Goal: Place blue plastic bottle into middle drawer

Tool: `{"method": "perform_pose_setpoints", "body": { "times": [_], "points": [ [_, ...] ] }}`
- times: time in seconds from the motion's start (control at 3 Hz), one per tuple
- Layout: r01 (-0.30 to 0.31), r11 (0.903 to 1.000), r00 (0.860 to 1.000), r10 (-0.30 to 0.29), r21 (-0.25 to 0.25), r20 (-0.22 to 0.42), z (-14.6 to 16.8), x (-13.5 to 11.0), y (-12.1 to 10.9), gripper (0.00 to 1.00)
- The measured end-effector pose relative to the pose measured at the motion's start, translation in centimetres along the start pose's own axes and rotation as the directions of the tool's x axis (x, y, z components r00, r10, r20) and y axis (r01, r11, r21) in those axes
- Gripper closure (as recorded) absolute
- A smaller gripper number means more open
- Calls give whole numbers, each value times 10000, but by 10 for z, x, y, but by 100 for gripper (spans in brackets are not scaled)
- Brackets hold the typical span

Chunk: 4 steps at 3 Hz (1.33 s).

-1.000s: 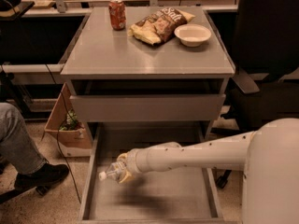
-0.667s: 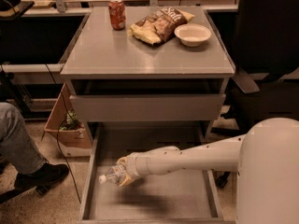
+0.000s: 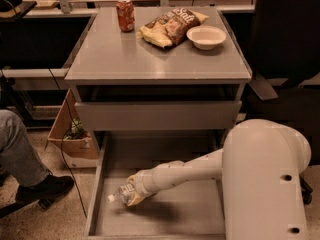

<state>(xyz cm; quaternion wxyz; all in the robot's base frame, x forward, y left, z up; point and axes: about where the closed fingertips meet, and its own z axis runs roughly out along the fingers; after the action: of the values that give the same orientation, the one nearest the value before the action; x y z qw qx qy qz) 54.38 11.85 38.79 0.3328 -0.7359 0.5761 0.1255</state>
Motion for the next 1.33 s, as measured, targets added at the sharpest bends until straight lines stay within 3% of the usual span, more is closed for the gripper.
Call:
{"method": "perform_pose_setpoints", "body": {
  "times": [0.33,1.33],
  "points": [
    [-146,9998,9999,145,-99,-91,6,4,3,82],
    [-458,9989,9990,458,-124,-12,1,3,13,11]
  ]
}}
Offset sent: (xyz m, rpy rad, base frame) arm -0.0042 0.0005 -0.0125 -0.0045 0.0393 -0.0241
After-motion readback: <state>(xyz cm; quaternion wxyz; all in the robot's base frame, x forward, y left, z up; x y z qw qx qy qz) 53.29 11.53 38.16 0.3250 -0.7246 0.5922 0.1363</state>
